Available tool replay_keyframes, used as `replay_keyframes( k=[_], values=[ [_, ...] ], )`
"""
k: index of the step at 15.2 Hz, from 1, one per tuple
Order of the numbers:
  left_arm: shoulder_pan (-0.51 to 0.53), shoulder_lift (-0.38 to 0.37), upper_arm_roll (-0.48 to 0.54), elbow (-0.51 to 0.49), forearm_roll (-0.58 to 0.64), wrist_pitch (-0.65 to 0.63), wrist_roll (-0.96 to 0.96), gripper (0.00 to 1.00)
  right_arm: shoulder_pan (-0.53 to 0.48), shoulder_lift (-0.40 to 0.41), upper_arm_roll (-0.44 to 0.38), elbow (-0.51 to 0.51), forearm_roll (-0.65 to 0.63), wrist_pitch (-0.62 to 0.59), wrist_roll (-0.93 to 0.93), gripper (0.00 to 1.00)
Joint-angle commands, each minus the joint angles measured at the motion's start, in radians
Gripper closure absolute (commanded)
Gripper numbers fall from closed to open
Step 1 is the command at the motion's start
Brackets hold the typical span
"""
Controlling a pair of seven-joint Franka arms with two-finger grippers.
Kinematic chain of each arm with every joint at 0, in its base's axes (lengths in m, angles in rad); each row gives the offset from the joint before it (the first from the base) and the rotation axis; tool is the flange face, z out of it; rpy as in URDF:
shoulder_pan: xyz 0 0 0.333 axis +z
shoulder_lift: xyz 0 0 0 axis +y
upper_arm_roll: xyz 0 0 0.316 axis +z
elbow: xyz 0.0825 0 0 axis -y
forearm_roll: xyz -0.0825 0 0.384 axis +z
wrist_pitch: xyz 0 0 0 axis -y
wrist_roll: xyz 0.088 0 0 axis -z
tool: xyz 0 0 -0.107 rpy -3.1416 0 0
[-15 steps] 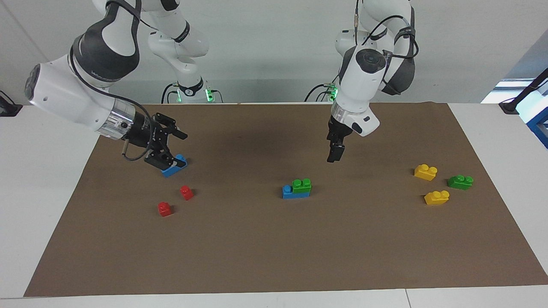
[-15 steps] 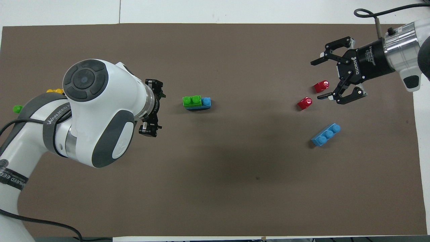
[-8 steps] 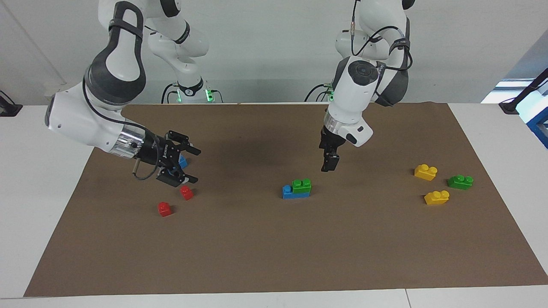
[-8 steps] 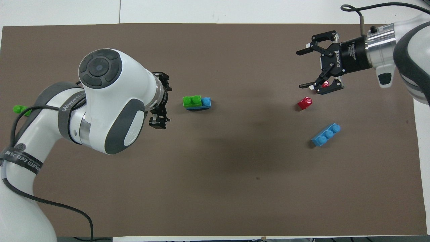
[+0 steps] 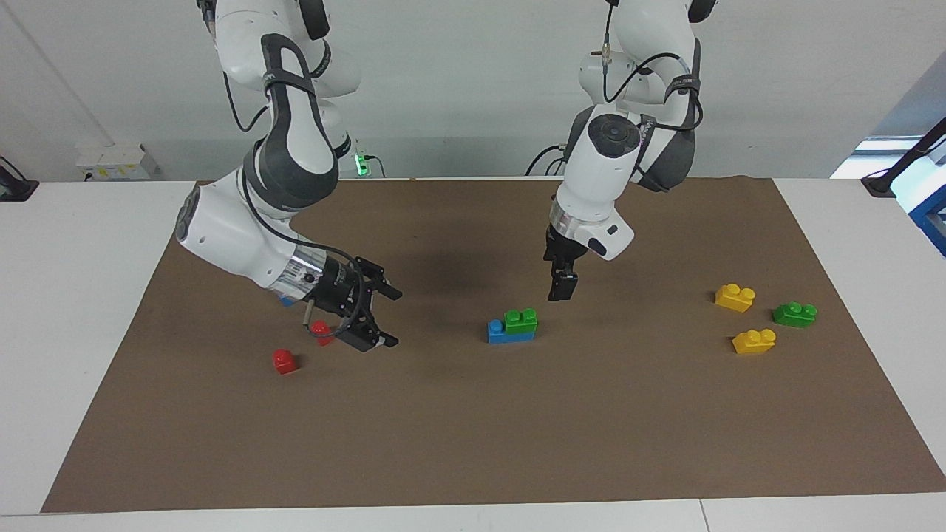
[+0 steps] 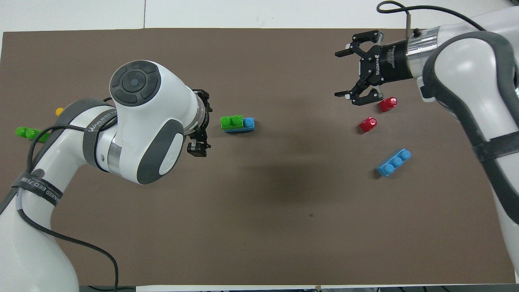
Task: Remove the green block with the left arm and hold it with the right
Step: 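Bring the right gripper to the blue end while the left gripper aligns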
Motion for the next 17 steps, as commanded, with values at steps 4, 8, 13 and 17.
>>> replay_keyframes(
  k=[4,8,13,17],
  values=[
    [-0.019,0.019,0.014,0.025,0.021,0.019,-0.115,0.00,0.077,0.091,0.001,0.007,0.011,0.135,-0.048,0.00],
    [-0.028,0.020,0.014,0.025,0.044,0.013,-0.158,0.00,0.140,0.126,0.001,0.005,0.017,0.215,-0.043,0.00],
    [-0.040,0.060,0.015,0.042,0.045,0.004,-0.178,0.00,0.194,0.157,0.001,0.005,0.023,0.281,-0.031,0.00],
    [-0.052,0.140,0.015,0.134,0.047,-0.038,-0.178,0.00,0.202,0.178,0.004,-0.004,0.065,0.260,-0.021,0.00]
  ],
)
